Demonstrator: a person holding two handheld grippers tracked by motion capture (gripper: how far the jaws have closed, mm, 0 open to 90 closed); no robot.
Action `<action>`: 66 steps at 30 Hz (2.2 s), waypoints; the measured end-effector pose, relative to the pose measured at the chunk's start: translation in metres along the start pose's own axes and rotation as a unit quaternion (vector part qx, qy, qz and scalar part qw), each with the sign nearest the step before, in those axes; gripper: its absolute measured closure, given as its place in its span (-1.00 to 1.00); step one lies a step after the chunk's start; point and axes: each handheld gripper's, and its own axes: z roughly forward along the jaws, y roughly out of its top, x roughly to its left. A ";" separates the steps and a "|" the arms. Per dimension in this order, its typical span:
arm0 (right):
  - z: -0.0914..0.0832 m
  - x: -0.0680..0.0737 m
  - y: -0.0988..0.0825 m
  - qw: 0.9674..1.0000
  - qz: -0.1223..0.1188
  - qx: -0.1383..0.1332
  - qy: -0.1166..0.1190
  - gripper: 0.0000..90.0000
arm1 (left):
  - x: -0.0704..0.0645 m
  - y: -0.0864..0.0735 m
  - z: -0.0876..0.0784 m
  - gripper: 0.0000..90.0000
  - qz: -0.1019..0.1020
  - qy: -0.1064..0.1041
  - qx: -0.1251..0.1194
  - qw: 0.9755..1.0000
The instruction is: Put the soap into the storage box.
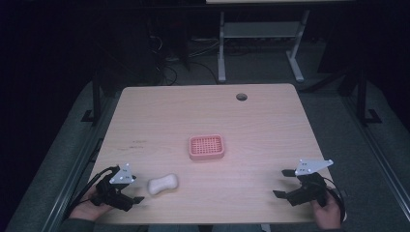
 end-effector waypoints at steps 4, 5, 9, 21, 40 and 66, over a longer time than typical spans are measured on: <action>0.000 0.000 0.000 1.000 0.000 0.000 0.000 -0.69 | 0.000 0.003 0.000 -0.48 0.004 0.001 0.002 1.000; 0.000 0.000 0.000 1.000 0.001 0.000 0.000 -0.69 | 0.000 0.004 0.000 -0.48 0.006 0.001 0.001 1.000; 0.001 0.000 0.000 1.000 0.001 0.001 0.001 -0.69 | 0.000 0.009 -0.001 -0.48 0.009 0.002 -0.003 1.000; 0.001 0.000 0.001 1.000 0.000 -0.001 0.002 -0.68 | -0.004 0.022 0.002 -0.47 0.027 -0.002 -0.006 1.000; 0.002 0.001 0.002 1.000 -0.002 0.001 0.001 -0.69 | -0.007 0.043 0.016 -0.47 0.052 -0.022 0.001 0.998; 0.003 0.000 0.002 1.000 -0.002 0.002 0.003 -0.69 | -0.005 0.059 0.033 -0.42 0.070 -0.041 0.020 0.997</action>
